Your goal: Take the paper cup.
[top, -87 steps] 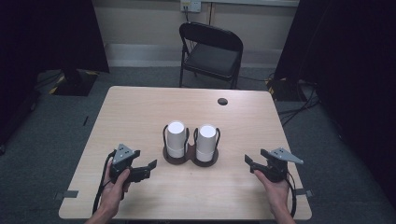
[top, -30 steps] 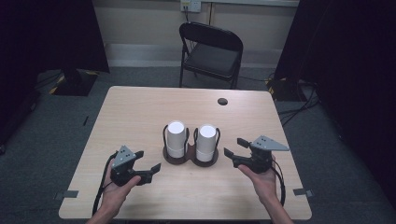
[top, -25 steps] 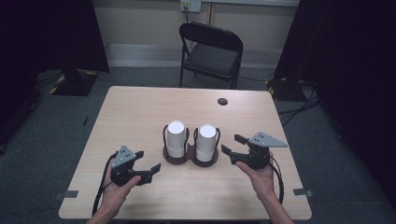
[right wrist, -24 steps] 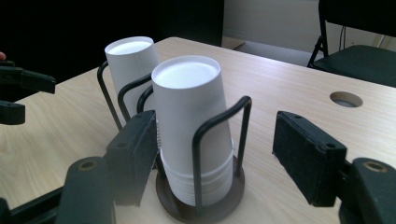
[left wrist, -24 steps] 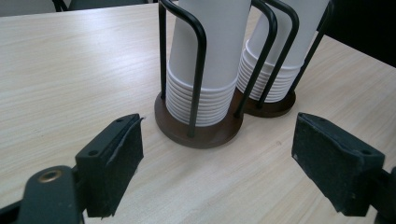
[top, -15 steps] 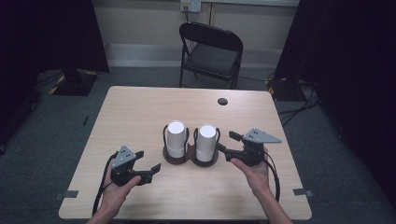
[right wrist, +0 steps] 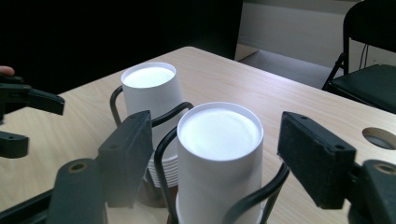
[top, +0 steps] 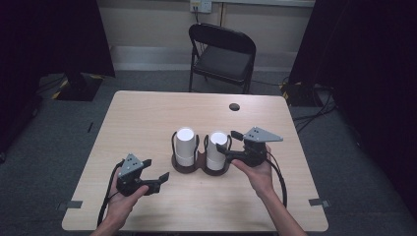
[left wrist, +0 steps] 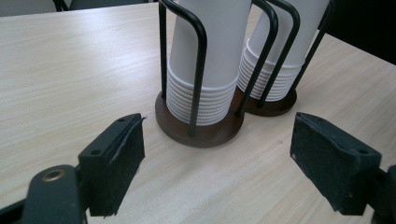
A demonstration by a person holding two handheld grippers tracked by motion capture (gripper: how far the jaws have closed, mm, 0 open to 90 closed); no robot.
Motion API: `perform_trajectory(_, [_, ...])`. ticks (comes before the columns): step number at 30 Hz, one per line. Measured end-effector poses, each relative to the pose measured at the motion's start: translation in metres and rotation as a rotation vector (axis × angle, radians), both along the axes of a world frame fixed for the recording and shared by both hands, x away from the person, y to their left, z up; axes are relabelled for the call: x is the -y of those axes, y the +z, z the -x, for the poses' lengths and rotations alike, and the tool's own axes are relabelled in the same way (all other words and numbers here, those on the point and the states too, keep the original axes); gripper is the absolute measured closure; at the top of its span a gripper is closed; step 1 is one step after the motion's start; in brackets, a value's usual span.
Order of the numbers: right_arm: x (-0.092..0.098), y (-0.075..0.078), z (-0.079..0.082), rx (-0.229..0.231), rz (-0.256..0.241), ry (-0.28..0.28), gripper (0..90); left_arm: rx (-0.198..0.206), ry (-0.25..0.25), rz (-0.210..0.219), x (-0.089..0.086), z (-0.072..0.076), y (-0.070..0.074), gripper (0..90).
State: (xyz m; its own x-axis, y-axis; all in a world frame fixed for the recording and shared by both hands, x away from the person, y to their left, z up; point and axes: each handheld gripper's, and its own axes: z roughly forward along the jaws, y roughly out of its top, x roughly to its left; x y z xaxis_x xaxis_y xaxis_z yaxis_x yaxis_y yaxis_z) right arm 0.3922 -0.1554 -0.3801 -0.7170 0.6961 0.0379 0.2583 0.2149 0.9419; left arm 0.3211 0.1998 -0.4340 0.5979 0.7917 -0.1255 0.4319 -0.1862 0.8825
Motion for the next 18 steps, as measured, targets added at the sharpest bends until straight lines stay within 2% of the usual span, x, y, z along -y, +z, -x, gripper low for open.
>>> perform_trajectory(11, [-0.013,-0.007,-0.013,-0.008,0.01,-0.006,22.3,-0.002,-0.005,-0.002,0.0,0.0,0.0,18.5])
perform_trajectory(18, [-0.019,-0.016,-0.022,-0.022,0.037,-0.011,22.0,-0.002,0.001,0.003,0.0,0.0,0.0,18.5])
